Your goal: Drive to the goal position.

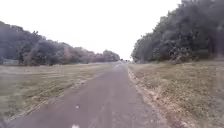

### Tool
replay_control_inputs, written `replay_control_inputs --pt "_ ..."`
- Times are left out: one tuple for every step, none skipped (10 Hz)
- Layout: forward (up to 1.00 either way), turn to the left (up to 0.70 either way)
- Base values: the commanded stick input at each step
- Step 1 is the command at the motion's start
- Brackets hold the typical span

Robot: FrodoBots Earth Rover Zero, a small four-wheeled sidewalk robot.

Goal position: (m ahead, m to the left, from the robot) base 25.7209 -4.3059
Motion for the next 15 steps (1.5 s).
replay_control_inputs --pt "0.6 0.01" --pt "0.6 0.01" --pt "0.6 0.01" --pt "0.6 0.01" --pt "0.6 0.01" --pt "0.6 0.01" --pt "0.6 0.01" --pt "0.6 0.01" --pt "0.6 0.01" --pt "0.6 0.01" --pt "0.6 0.01" --pt "0.6 0.01" --pt "0.6 0.01" --pt "0.6 0.01" --pt "0.6 0.01"
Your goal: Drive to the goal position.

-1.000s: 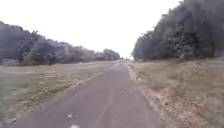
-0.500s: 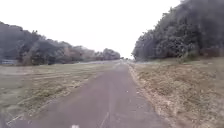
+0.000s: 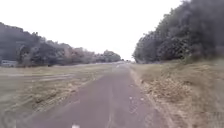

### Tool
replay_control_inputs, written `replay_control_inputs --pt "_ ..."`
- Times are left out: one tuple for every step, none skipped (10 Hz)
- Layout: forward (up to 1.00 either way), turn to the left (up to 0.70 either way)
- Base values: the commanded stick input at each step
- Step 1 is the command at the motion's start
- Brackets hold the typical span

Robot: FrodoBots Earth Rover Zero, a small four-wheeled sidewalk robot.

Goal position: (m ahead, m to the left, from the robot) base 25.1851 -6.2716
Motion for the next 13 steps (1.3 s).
replay_control_inputs --pt "0.6 0.01" --pt "0.6 0.01" --pt "0.6 0.01" --pt "0.6 0.01" --pt "0.6 0.01" --pt "0.6 0.01" --pt "0.6 0.01" --pt "0.6 0.01" --pt "0.6 0.01" --pt "0.6 0.01" --pt "0.6 0.01" --pt "0.6 0.01" --pt "0.6 0.01"
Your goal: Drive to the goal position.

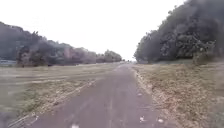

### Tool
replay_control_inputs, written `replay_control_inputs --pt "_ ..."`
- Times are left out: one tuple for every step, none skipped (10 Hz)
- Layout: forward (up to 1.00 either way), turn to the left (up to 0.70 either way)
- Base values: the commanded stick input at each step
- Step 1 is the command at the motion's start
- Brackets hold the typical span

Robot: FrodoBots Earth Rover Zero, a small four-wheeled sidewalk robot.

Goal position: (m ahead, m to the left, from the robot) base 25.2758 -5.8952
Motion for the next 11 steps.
replay_control_inputs --pt "0.6 0.01" --pt "0.6 0.01" --pt "0.6 0.01" --pt "0.6 0.01" --pt "0.6 0.01" --pt "0.6 0.01" --pt "0.6 0.01" --pt "0.6 0.01" --pt "0.6 0.01" --pt "0.6 0.01" --pt "0.6 0.01"
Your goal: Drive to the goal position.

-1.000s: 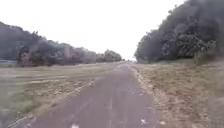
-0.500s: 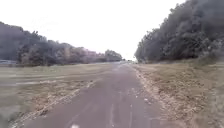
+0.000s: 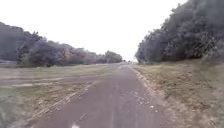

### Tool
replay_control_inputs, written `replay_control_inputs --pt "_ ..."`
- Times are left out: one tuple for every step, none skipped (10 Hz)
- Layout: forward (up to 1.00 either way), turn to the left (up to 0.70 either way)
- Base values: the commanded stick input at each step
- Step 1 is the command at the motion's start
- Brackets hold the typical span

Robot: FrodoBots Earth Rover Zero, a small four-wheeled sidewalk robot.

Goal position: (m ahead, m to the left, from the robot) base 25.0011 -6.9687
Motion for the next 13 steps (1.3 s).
replay_control_inputs --pt "0.6 0.01" --pt "0.6 0.01" --pt "0.6 0.01" --pt "0.6 0.01" --pt "0.6 0.01" --pt "0.6 0.01" --pt "0.6 -0.05" --pt "0.6 -0.06" --pt "0.6 -0.06" --pt "0.6 -0.06" --pt "0.6 -0.06" --pt "0.6 -0.06" --pt "0.6 -0.06"
